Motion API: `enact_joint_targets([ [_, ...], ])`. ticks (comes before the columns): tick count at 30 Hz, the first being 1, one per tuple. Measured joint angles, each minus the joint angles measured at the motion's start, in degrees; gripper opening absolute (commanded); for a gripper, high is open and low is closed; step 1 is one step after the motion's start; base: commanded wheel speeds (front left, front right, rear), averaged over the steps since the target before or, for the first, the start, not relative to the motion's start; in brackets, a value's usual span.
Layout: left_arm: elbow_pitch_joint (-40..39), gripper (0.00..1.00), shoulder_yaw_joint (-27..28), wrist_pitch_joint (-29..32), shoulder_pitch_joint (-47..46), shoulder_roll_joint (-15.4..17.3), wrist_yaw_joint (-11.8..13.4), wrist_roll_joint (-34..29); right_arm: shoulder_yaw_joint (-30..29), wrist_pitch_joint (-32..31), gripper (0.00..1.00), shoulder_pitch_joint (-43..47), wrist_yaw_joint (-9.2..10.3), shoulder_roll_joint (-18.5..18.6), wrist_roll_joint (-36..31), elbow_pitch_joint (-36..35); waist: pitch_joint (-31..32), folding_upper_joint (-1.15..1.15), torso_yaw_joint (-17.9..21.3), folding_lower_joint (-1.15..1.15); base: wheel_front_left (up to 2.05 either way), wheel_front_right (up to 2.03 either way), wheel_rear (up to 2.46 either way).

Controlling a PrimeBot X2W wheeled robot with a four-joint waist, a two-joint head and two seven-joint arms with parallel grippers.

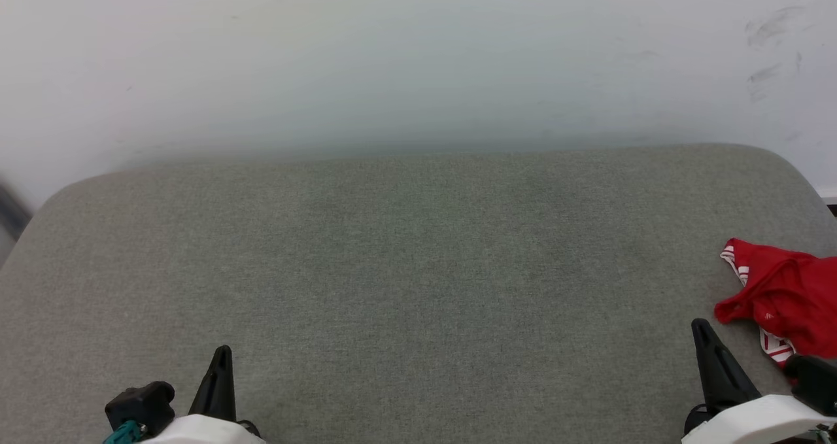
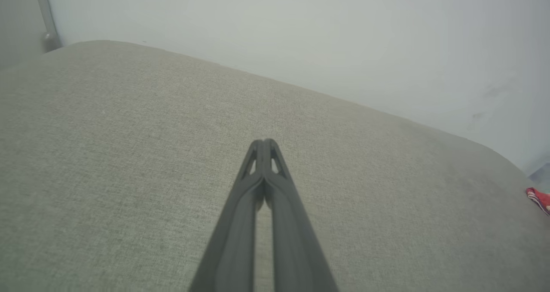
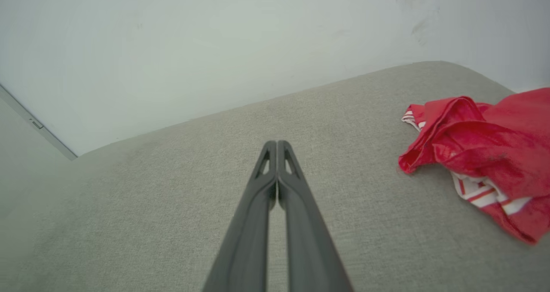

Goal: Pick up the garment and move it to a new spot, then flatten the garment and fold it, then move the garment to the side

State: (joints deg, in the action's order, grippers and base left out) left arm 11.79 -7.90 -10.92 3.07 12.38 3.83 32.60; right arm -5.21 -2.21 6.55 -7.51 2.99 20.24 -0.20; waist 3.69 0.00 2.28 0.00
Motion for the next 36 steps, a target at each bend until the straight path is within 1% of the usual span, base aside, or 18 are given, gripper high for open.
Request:
enact_joint_targets([
  [16, 0.5, 0.00, 3.3, 3.9, -2.2, -2.1, -2.5, 13.7, -0.2, -0.9, 0.00, -2.7, 0.00, 0.0, 16.6, 3.2, -0.6, 0.00, -0.3, 0.00, 0.00, 0.00, 0.00],
  [36, 1.0, 0.00, 6.5, 7.8, -3.9, -4.2, -4.9, 26.9, -0.5, -1.9, 0.00, -5.4, 0.01, -0.1, 32.4, 6.3, -1.3, 0.00, -0.8, 0.00, 0.00, 0.00, 0.00],
])
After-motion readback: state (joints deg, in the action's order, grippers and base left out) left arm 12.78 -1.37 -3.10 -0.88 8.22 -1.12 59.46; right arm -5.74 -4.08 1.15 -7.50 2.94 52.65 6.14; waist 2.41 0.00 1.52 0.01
